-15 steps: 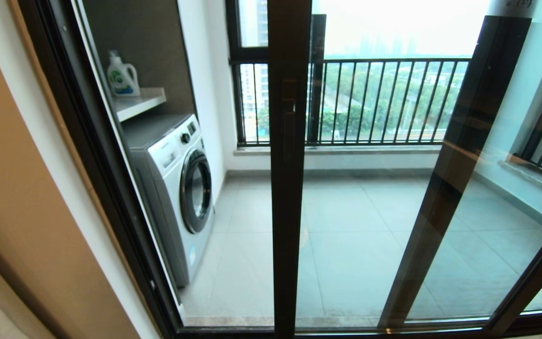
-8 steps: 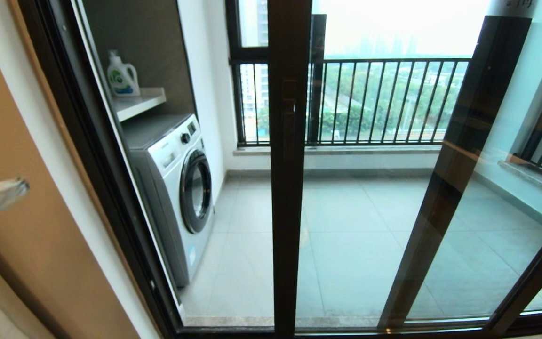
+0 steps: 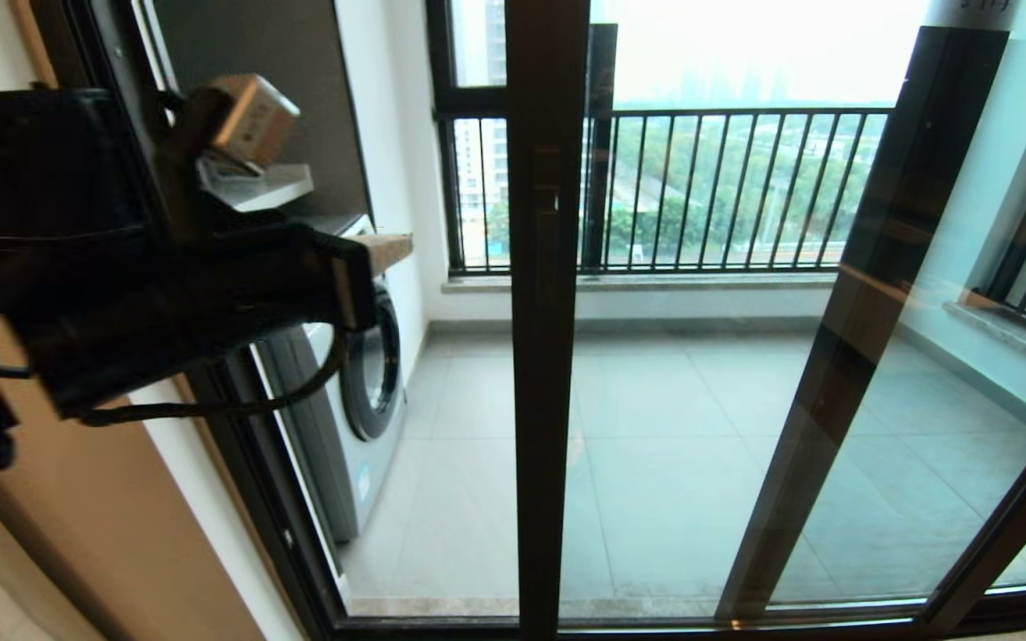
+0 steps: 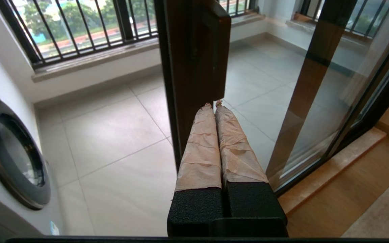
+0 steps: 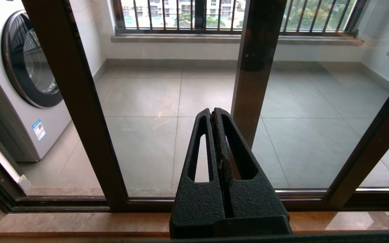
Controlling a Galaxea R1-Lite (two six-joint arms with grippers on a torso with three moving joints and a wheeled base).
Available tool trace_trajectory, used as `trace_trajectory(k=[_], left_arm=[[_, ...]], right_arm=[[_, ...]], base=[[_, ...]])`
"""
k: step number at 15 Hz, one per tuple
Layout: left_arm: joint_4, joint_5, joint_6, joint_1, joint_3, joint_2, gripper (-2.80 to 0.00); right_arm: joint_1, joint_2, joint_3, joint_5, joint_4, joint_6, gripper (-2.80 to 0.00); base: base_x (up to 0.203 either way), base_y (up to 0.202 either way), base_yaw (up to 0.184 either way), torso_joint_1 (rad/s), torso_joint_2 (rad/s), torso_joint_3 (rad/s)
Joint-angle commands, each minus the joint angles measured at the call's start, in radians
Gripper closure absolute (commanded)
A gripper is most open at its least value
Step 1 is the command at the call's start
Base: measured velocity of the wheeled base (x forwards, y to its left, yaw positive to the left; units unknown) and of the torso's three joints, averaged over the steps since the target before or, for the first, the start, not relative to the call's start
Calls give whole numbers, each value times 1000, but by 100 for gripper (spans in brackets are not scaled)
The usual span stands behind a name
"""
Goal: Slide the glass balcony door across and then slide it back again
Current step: Close the slid door
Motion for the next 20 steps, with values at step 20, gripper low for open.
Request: trace_trajectory(k=[20], left_arm=[[-92, 373, -95, -284, -746, 698, 0]], right_arm=[[0, 1, 12, 0, 0, 0, 0]], base=[[0, 0, 0, 0, 0, 0]])
